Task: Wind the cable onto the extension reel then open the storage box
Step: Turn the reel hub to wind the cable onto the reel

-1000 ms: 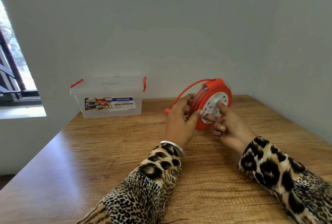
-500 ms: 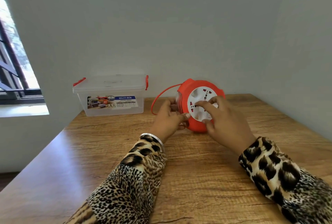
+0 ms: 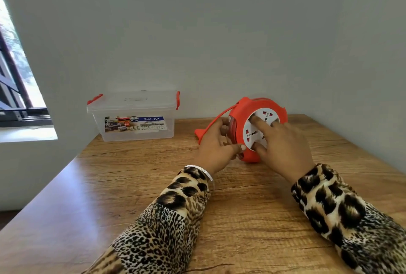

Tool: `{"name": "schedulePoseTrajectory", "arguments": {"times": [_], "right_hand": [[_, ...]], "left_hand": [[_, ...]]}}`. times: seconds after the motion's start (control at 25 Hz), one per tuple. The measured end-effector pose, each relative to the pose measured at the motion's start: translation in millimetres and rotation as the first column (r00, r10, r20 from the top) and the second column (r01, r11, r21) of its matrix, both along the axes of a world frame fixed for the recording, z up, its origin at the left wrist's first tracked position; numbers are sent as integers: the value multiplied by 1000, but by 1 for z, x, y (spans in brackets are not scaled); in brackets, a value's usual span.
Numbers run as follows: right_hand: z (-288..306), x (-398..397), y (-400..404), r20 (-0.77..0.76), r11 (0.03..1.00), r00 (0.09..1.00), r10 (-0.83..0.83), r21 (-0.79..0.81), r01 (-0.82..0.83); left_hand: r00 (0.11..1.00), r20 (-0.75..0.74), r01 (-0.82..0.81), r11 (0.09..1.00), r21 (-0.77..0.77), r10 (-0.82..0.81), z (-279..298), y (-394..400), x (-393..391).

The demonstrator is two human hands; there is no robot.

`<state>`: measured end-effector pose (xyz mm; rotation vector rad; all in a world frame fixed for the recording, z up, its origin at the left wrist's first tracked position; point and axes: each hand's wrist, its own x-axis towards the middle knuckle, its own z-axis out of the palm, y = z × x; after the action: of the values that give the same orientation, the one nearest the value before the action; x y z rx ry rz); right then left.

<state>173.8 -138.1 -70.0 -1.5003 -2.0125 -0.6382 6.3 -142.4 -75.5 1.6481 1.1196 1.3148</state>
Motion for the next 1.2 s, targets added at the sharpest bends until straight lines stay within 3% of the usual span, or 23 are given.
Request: {"name": "schedulePoseTrajectory", "arguments": {"times": [0.08, 0.16, 0.24, 0.32, 0.4, 0.48, 0.52, 0.64, 0.72, 0.84, 1.0, 1.08, 1.12, 1.2], "right_hand": [[2, -2, -3, -107, 1000, 994, 5, -15, -6], [1, -6, -4, -383, 992, 923, 12, -108, -58], [-3, -9, 0, -653, 973, 757, 32, -154, -174], [-11, -9, 7, -810, 951, 585, 48, -142, -274], [-13, -11, 10, -944, 918, 329, 23, -110, -380], [-10, -15, 11, -997, 872, 35, -69, -77, -483], [-7, -15, 9, -989, 845, -57, -137, -86, -528], [0, -11, 7, -908, 759, -256, -332, -96, -644], [3, -6, 6, -855, 738, -355, -379, -47, -673], [2, -8, 5, -884, 736, -318, -344, -43, -676], [1, -15, 1, -971, 744, 2, -240, -185, -642], [2, -13, -3, -964, 729, 139, -227, -263, -632], [3, -9, -4, -948, 741, 249, -197, -310, -595], [3, 3, -3, -789, 877, 614, -23, -311, -366]], "left_hand": [[1000, -2, -24, 999, 33, 24, 1, -1, 1], [998, -28, -48, 996, 78, 50, 0, -2, 2], [993, -77, -78, 988, 134, 89, 0, -2, 4], [986, -114, -101, 980, 174, 122, -1, -1, 6], [983, -118, -116, 976, 186, 140, -3, 2, 7], [984, -110, -122, 977, 176, 143, -6, 3, 11], [983, -110, -128, 976, 176, 149, -8, 4, 14], [962, -193, -156, 970, 188, 192, -13, 4, 23], [939, -248, -183, 956, 230, 239, -13, 3, 28], [977, -102, -168, 972, 162, 186, -9, 1, 28], [985, 129, -111, 994, -16, 112, -8, 9, 11], [982, 168, -77, 995, -57, 85, -4, 11, -2], [981, 172, -76, 995, -66, 86, -1, 12, -10], [978, 190, -69, 995, -74, 82, 7, 10, -24]]}}
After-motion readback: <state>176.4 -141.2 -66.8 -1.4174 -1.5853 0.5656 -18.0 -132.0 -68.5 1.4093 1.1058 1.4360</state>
